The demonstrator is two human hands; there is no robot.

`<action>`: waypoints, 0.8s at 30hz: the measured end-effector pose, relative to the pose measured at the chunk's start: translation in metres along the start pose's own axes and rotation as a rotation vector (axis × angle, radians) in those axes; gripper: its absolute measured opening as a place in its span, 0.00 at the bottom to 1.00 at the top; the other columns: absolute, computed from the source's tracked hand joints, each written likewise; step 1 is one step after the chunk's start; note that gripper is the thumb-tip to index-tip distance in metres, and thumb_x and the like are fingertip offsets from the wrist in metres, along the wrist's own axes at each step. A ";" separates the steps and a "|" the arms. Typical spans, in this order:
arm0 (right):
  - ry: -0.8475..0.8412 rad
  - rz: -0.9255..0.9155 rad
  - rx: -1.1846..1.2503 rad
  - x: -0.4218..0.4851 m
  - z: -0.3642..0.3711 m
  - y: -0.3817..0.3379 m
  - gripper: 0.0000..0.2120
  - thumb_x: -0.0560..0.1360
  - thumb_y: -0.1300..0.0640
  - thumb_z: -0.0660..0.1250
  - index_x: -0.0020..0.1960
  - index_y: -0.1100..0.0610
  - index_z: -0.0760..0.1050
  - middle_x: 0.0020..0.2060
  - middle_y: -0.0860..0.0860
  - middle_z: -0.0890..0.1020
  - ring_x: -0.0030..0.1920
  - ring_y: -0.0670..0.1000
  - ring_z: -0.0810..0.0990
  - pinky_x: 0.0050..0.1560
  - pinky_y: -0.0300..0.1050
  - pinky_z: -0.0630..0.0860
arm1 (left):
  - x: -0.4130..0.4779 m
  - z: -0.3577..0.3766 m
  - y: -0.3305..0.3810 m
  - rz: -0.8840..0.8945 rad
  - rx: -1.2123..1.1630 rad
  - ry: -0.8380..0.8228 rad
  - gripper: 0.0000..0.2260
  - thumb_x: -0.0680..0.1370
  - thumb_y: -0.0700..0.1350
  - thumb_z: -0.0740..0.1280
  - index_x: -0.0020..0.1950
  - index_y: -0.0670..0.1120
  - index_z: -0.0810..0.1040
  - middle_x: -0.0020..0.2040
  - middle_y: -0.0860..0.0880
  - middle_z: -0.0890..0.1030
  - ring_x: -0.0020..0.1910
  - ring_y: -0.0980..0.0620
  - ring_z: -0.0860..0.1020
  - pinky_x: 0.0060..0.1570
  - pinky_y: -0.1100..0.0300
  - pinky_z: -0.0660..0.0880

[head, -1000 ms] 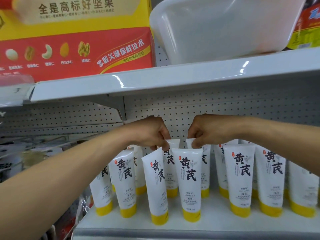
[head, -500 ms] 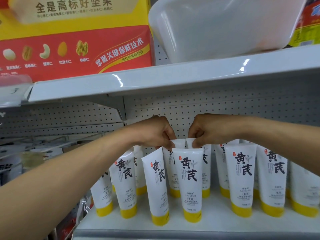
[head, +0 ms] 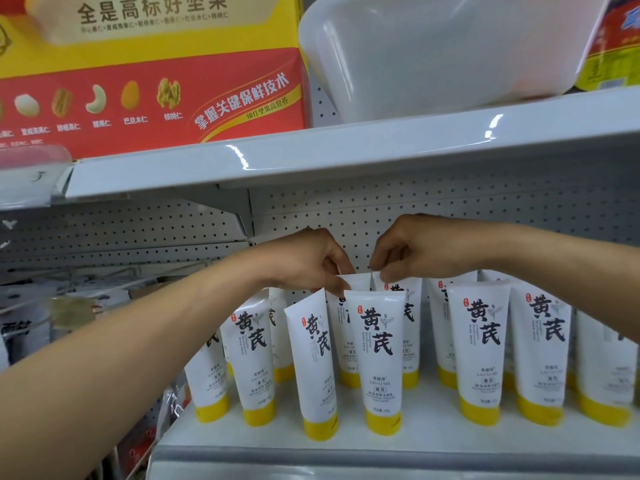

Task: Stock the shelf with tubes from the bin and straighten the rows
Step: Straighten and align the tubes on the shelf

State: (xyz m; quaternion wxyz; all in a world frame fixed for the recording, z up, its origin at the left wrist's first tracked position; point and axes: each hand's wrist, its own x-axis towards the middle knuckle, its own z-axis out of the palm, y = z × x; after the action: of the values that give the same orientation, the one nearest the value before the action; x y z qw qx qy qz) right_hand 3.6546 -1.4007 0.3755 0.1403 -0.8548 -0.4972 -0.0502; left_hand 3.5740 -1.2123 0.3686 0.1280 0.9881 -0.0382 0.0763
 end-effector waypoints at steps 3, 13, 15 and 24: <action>0.108 -0.054 -0.016 -0.009 -0.005 -0.007 0.10 0.76 0.49 0.69 0.56 0.47 0.80 0.46 0.37 0.81 0.48 0.37 0.79 0.48 0.30 0.73 | -0.010 -0.006 0.002 0.002 -0.013 0.107 0.09 0.75 0.50 0.71 0.55 0.54 0.82 0.47 0.58 0.85 0.47 0.62 0.81 0.54 0.64 0.76; -0.015 -0.112 0.022 -0.036 -0.001 -0.033 0.13 0.73 0.41 0.68 0.49 0.48 0.84 0.42 0.39 0.85 0.43 0.40 0.82 0.51 0.46 0.80 | -0.090 -0.006 0.043 -0.210 0.367 0.330 0.24 0.74 0.68 0.61 0.45 0.49 0.82 0.37 0.51 0.83 0.35 0.55 0.79 0.37 0.58 0.76; -0.062 -0.091 -0.020 -0.035 0.005 -0.035 0.11 0.73 0.43 0.70 0.49 0.48 0.84 0.41 0.39 0.85 0.42 0.39 0.82 0.50 0.45 0.81 | -0.096 0.001 0.046 -0.274 0.408 0.263 0.26 0.72 0.69 0.63 0.44 0.46 0.83 0.38 0.48 0.84 0.35 0.52 0.81 0.41 0.53 0.79; -0.079 -0.108 -0.066 -0.035 0.010 -0.029 0.03 0.73 0.52 0.72 0.44 0.51 0.83 0.37 0.43 0.85 0.38 0.43 0.82 0.40 0.42 0.79 | -0.087 0.019 0.028 -0.216 0.045 0.225 0.04 0.74 0.51 0.72 0.45 0.52 0.84 0.39 0.54 0.85 0.33 0.59 0.83 0.35 0.62 0.81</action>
State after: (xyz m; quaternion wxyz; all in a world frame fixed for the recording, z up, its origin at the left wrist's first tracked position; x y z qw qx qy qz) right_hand 3.6114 -1.4132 0.3636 0.0894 -0.8321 -0.5458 -0.0405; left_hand 3.4878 -1.2393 0.3436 0.1166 0.9743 0.0848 0.1730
